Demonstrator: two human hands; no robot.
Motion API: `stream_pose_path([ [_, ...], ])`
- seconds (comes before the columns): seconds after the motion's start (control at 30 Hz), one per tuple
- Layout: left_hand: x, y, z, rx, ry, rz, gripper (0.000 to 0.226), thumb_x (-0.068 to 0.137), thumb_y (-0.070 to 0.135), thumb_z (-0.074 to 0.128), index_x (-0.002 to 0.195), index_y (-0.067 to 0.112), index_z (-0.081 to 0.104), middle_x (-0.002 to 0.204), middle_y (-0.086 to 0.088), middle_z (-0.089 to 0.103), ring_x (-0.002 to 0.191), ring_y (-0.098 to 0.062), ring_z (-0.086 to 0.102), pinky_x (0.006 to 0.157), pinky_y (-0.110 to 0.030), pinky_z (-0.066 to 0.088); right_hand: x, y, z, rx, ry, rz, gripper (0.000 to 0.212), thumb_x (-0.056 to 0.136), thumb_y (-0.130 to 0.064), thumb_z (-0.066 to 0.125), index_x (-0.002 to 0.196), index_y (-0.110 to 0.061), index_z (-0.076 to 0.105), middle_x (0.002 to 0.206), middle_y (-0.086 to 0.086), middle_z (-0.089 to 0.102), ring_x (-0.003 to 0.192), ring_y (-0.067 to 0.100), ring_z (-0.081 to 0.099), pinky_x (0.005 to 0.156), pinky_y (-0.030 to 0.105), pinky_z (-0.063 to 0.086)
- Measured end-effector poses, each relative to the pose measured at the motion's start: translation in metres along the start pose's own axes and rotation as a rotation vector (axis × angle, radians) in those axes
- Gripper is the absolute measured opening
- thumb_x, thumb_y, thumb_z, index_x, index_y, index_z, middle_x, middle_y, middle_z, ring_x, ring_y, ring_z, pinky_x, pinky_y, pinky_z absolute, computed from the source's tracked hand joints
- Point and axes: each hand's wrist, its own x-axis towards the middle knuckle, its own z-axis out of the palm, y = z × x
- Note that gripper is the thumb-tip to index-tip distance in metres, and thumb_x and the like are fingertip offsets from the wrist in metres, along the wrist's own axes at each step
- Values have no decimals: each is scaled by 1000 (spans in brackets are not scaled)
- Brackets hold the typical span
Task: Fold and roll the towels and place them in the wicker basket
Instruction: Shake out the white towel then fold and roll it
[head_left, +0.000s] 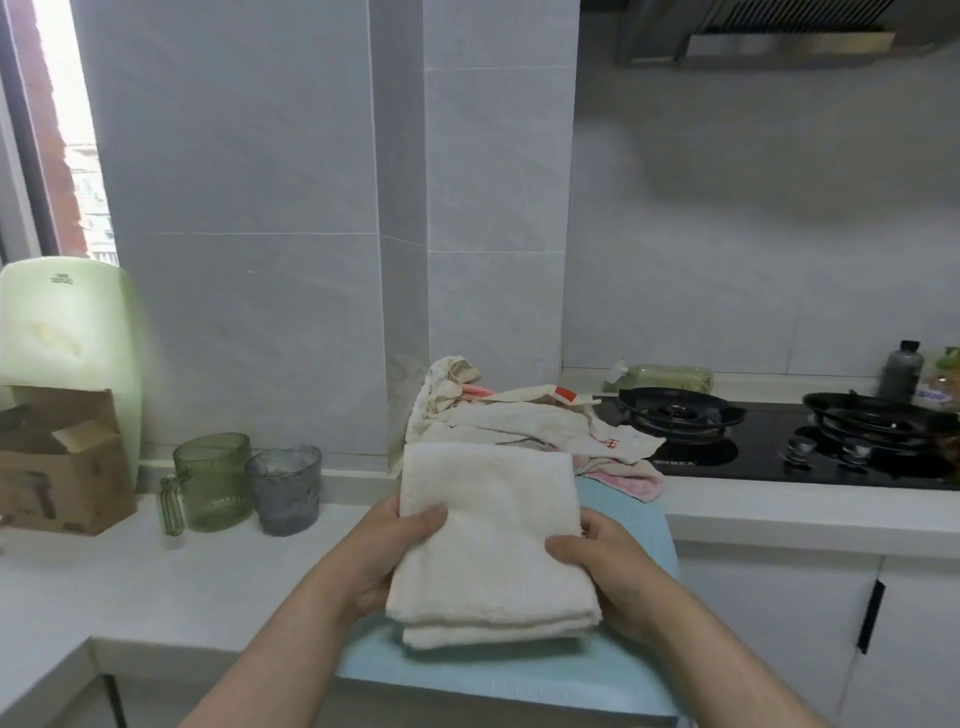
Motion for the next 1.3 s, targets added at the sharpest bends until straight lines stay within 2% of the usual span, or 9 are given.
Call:
stream_pose_path([
  [0.07, -3, -10, -5, 47, -90, -87, 41, 89, -3, 61, 127, 12, 55, 118, -14, 70, 109, -32, 67, 94, -47, 52, 3, 5, 0, 71, 26, 10, 41, 76, 2, 63, 116, -4, 61, 102, 13, 75, 87, 26, 72, 67, 32, 56],
  [0.17, 0, -21, -14, 65, -97, -114, 53, 84, -10, 62, 133, 8, 52, 121, -16, 68, 114, -35, 63, 103, -51, 45, 5, 8, 1, 77, -16, 24, 36, 86, 4, 60, 120, -6, 60, 107, 12, 74, 95, 27, 71, 72, 32, 56],
  [0.27, 4, -24, -15, -1, -40, -107, 50, 81, 3, 71, 128, 8, 56, 118, -18, 69, 110, -36, 65, 100, -51, 48, 7, 9, 3, 51, -44, 13, 36, 90, 1, 60, 123, -12, 58, 112, 9, 73, 103, 28, 70, 83, 38, 56],
  [0.43, 2, -28, -16, -35, -7, -39, 33, 90, -1, 57, 123, 3, 59, 114, -21, 70, 104, -34, 68, 81, -41, 58, 8, 15, -4, 135, -44, 2, 47, 83, 10, 62, 126, -8, 54, 112, 19, 70, 104, 39, 67, 91, 49, 53],
  [0.6, 1, -28, -15, 13, -24, -31, 37, 87, -2, 61, 124, 4, 59, 116, -19, 69, 108, -35, 66, 95, -47, 52, 7, 13, -3, 181, -104, -4, 56, 75, 1, 73, 127, -7, 55, 115, 19, 70, 106, 38, 67, 85, 44, 55],
  [0.97, 4, -27, -19, -167, -44, -67, 50, 87, -10, 53, 132, 12, 54, 124, -22, 64, 115, -40, 61, 92, -48, 54, 6, 14, -6, 321, -127, -21, 52, 82, 20, 51, 126, -7, 58, 114, 23, 69, 94, 34, 70, 70, 36, 60],
  [1.13, 4, -27, -20, -185, -83, -54, 52, 86, -14, 48, 130, 12, 55, 125, -24, 64, 117, -43, 59, 101, -53, 45, 4, 13, -6, 331, -139, 4, 51, 83, 19, 50, 124, -10, 59, 114, 23, 69, 95, 35, 69, 76, 39, 59],
  [1.23, 2, -25, -17, -177, -69, -70, 47, 86, -17, 46, 125, 7, 58, 118, -27, 66, 104, -42, 65, 85, -47, 57, 5, 13, -6, 330, -123, 20, 49, 80, 18, 52, 121, -8, 61, 112, 23, 69, 92, 34, 69, 71, 38, 59],
  [1.3, 1, -24, -16, -183, -56, -81, 50, 82, -20, 47, 124, 4, 59, 116, -30, 65, 100, -41, 66, 77, -44, 60, 6, 13, -7, 323, -104, 33, 48, 79, 20, 54, 120, -4, 62, 113, 26, 68, 94, 38, 67, 78, 44, 56],
])
